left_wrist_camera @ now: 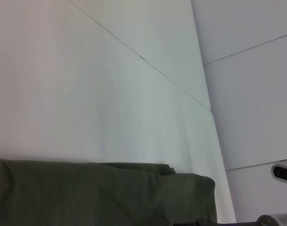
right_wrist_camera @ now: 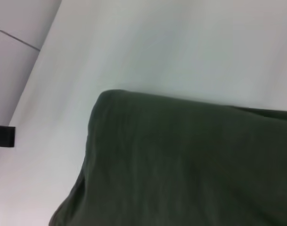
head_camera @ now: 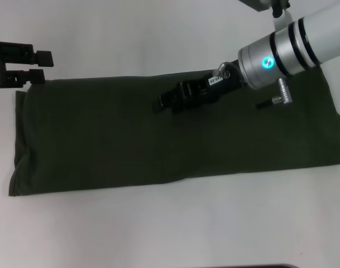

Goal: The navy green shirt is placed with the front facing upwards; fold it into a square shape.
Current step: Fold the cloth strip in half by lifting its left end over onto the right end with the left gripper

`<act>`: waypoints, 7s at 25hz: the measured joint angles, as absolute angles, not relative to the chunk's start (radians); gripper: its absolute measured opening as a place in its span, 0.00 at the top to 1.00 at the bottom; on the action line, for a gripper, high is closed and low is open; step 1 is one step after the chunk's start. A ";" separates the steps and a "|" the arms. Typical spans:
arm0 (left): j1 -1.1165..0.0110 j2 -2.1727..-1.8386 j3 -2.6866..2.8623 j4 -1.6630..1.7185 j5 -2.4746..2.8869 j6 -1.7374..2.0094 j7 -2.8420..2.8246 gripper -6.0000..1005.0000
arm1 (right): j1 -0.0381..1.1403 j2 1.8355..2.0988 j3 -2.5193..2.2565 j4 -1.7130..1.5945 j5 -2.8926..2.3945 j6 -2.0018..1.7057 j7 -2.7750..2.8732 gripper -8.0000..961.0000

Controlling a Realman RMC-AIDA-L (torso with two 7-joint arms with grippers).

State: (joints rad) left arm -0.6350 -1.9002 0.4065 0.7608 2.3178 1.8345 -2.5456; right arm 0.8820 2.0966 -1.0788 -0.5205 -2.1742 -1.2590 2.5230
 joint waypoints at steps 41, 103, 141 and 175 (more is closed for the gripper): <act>-0.631 -1.900 0.397 0.759 2.302 1.833 -2.543 0.45 | 0.898 2.079 -1.336 -0.421 -1.959 -1.172 2.523 0.35; -0.619 -1.908 0.400 0.774 2.293 1.798 -2.373 0.45 | 0.680 1.952 -0.659 -0.495 -1.941 -1.455 2.227 0.35; -0.665 -1.963 0.847 0.612 2.386 1.503 -2.519 0.45 | 0.633 1.955 -0.680 -0.551 -1.975 -1.500 2.284 0.02; -0.620 -1.929 0.738 0.747 2.412 1.633 -2.577 0.45 | 0.632 1.942 -0.683 -0.562 -1.980 -1.520 2.311 0.02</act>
